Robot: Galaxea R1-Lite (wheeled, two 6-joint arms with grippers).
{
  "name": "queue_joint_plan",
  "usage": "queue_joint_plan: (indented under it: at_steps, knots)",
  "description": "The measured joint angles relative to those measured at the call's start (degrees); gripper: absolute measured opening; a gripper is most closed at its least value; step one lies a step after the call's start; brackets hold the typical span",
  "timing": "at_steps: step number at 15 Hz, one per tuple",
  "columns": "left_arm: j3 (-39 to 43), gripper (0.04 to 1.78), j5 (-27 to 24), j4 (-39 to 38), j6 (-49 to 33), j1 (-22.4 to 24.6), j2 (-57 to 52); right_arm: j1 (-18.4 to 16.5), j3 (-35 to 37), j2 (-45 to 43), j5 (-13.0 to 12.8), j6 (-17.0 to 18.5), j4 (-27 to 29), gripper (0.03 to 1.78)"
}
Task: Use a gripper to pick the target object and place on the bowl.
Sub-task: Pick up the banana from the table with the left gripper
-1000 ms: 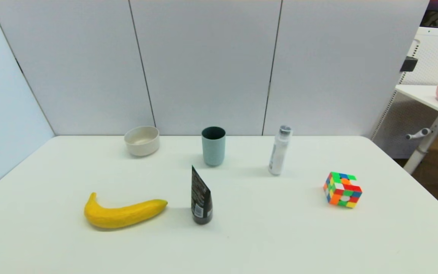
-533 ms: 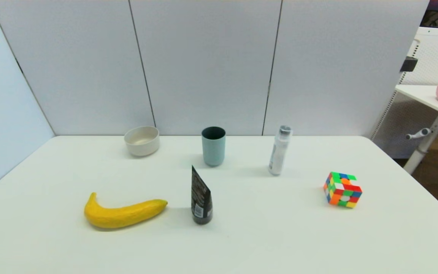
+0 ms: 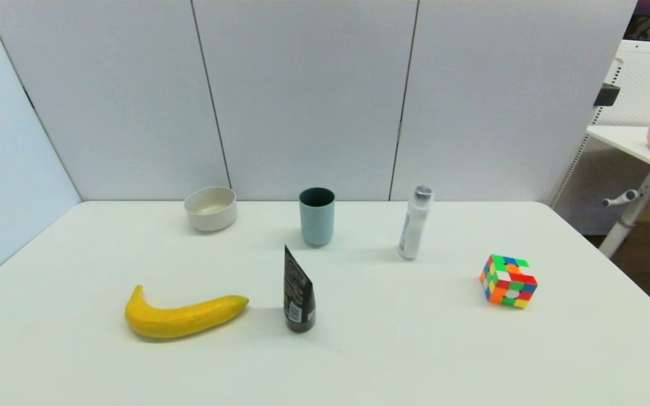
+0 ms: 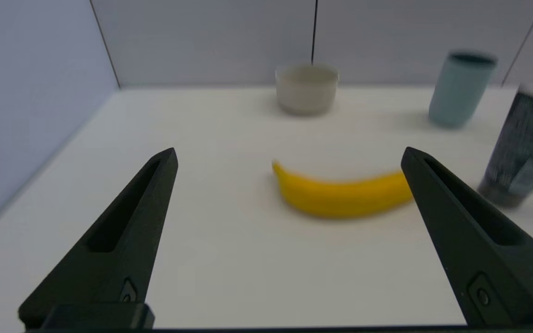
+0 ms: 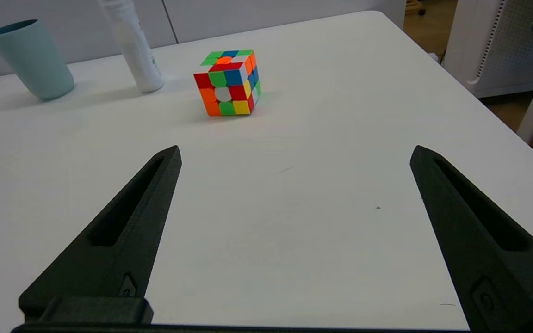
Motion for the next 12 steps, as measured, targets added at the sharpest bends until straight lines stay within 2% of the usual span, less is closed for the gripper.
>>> queue_joint_plan:
  at_steps: [2,5,9,12]
  knots:
    - [-9.6,1.71,0.1,-0.5,-0.1,0.0,9.1,0.0,0.0,0.0,0.0,0.0,0.0,1.71]
    - [-29.9,1.71,0.0,2.2,0.3,0.0,23.5,0.0,0.0,0.0,0.0,0.0,0.0,1.71]
    - [-57.0,1.71,-0.1,15.0,3.4,0.2,42.9,0.0,0.0,0.0,0.0,0.0,0.0,1.71]
    - [-67.6,1.71,-0.6,25.2,9.5,0.7,54.7,0.0,0.0,0.0,0.0,0.0,0.0,1.71]
